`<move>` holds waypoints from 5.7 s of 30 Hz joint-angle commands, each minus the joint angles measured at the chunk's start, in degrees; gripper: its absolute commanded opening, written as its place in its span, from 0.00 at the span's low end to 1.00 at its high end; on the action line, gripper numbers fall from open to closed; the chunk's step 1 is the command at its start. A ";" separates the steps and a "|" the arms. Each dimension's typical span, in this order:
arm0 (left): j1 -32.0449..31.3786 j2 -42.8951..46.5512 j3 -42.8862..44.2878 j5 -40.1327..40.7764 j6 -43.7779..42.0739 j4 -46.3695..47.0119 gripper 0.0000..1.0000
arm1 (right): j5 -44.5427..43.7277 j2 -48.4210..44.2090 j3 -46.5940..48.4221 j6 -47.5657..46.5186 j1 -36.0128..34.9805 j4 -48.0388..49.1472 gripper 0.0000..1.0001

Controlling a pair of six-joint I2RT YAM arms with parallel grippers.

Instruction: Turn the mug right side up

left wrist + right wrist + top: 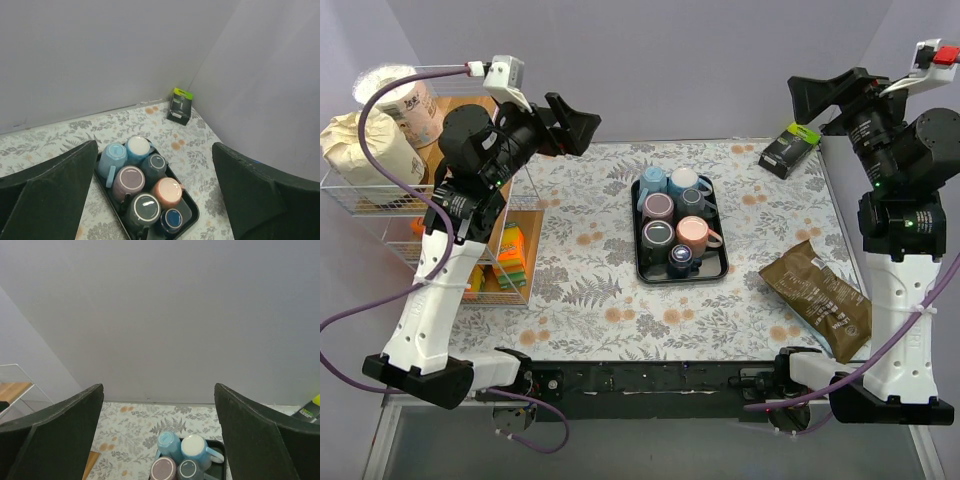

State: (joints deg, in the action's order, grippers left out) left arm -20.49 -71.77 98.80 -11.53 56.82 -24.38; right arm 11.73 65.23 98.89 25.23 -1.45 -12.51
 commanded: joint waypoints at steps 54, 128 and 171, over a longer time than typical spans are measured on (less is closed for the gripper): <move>-20.82 -17.26 -44.67 4.68 0.40 20.60 0.92 | 8.67 -8.02 -35.43 1.92 -4.43 -6.91 0.82; -20.99 -5.76 -19.01 1.78 6.72 15.41 0.00 | 26.59 -11.97 -44.04 14.83 -10.32 15.84 0.96; -20.99 4.27 -24.97 -9.74 23.16 36.60 0.00 | 19.48 -3.27 -52.83 39.97 -26.67 73.24 0.55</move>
State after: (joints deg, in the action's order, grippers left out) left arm -41.60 -71.13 74.00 -20.32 79.94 6.48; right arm 32.93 61.76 46.61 61.54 -27.77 51.51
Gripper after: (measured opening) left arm 0.185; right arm 0.567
